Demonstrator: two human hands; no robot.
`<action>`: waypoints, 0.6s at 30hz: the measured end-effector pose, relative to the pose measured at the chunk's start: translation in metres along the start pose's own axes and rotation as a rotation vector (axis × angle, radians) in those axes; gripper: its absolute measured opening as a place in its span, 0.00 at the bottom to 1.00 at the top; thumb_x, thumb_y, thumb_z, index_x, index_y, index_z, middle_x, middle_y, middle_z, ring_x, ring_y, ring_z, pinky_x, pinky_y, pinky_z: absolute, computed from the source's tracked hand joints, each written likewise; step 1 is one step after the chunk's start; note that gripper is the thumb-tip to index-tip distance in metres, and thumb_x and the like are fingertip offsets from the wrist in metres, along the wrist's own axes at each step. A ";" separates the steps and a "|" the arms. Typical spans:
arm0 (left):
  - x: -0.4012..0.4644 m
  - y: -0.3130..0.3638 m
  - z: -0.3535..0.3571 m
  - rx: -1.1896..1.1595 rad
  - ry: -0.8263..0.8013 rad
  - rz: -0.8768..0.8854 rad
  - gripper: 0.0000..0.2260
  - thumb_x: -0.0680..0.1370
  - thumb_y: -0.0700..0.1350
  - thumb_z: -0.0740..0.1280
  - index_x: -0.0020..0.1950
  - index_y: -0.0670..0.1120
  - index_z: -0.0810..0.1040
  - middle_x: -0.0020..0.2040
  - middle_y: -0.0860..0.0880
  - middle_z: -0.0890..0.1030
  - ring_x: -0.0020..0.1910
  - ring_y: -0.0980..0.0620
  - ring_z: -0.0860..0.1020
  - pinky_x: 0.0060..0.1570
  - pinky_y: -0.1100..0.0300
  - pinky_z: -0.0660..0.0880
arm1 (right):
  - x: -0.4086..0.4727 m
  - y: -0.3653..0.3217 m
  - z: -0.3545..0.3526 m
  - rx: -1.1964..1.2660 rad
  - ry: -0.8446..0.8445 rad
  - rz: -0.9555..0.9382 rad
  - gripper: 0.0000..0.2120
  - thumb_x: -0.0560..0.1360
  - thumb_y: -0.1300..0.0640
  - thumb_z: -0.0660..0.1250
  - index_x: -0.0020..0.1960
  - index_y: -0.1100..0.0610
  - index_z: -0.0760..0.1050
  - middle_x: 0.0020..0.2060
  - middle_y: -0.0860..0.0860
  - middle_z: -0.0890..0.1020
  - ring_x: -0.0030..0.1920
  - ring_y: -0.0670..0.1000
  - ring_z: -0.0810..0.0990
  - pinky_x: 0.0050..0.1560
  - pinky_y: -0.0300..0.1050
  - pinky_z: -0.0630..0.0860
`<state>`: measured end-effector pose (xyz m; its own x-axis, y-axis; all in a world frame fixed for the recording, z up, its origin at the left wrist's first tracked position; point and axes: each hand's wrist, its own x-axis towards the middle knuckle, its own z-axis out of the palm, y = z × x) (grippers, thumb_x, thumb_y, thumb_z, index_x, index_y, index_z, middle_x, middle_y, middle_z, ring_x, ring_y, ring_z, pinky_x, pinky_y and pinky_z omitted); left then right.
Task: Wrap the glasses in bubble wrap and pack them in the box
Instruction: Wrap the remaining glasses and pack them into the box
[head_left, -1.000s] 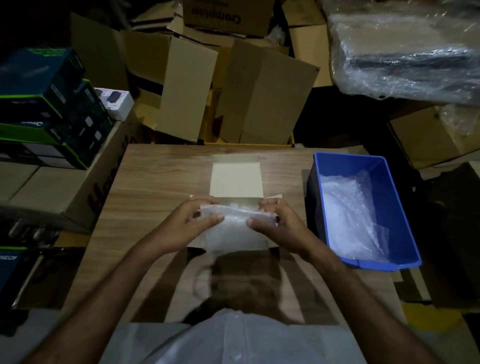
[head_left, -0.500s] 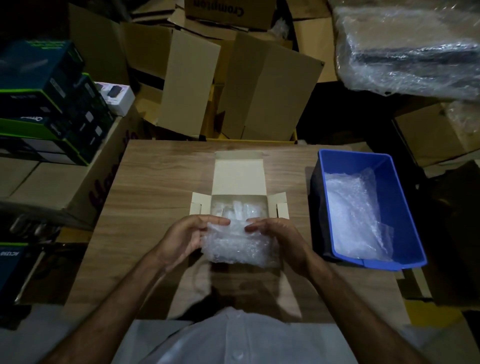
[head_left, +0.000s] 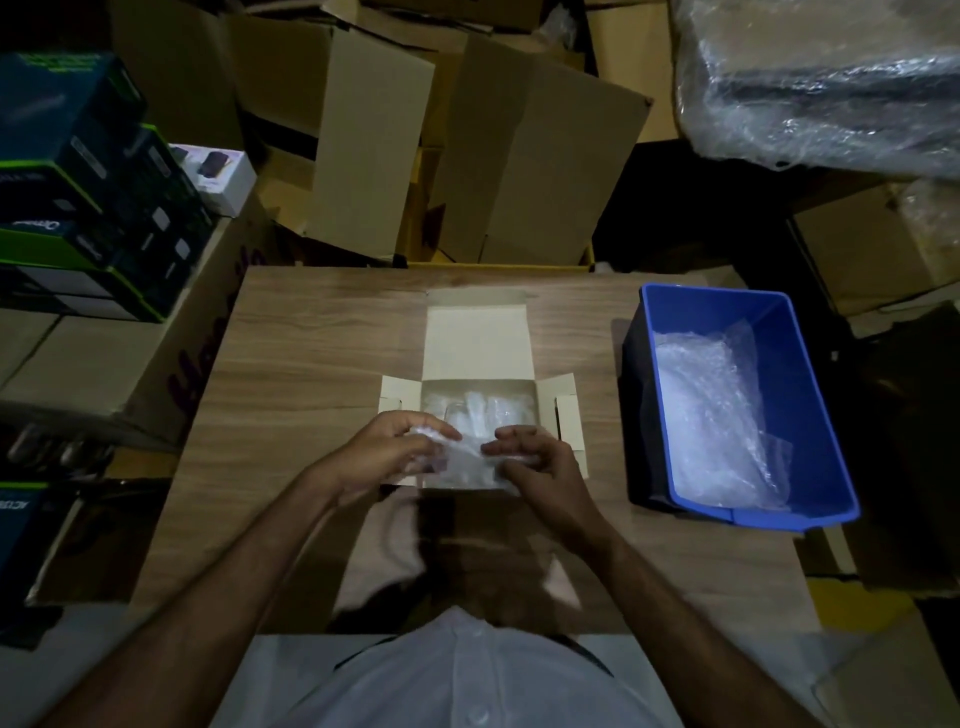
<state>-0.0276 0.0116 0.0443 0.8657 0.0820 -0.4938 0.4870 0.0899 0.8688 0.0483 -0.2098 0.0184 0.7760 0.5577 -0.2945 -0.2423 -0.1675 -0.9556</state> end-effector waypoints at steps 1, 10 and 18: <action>0.003 -0.001 -0.004 -0.109 -0.028 -0.054 0.09 0.78 0.37 0.67 0.55 0.39 0.84 0.58 0.42 0.84 0.57 0.45 0.83 0.53 0.58 0.81 | 0.001 0.002 0.000 0.049 0.002 0.036 0.08 0.77 0.67 0.70 0.56 0.66 0.82 0.56 0.50 0.83 0.56 0.52 0.83 0.54 0.57 0.84; 0.069 0.006 -0.009 0.591 0.101 0.246 0.13 0.73 0.35 0.75 0.57 0.45 0.83 0.55 0.52 0.84 0.55 0.53 0.82 0.53 0.60 0.80 | 0.015 0.031 0.013 -0.345 0.241 -0.183 0.09 0.74 0.61 0.75 0.52 0.51 0.82 0.51 0.45 0.83 0.53 0.42 0.82 0.55 0.48 0.83; 0.126 -0.006 0.003 1.237 0.161 0.540 0.09 0.69 0.33 0.75 0.42 0.46 0.81 0.44 0.47 0.77 0.43 0.47 0.76 0.34 0.53 0.74 | 0.033 0.048 0.028 -0.818 0.013 -0.178 0.14 0.80 0.56 0.65 0.63 0.58 0.79 0.62 0.54 0.75 0.60 0.51 0.76 0.60 0.41 0.73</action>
<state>0.0785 0.0183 -0.0232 0.9985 -0.0546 -0.0091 -0.0472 -0.9251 0.3768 0.0461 -0.1770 -0.0373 0.7708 0.6228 -0.1343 0.3792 -0.6178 -0.6889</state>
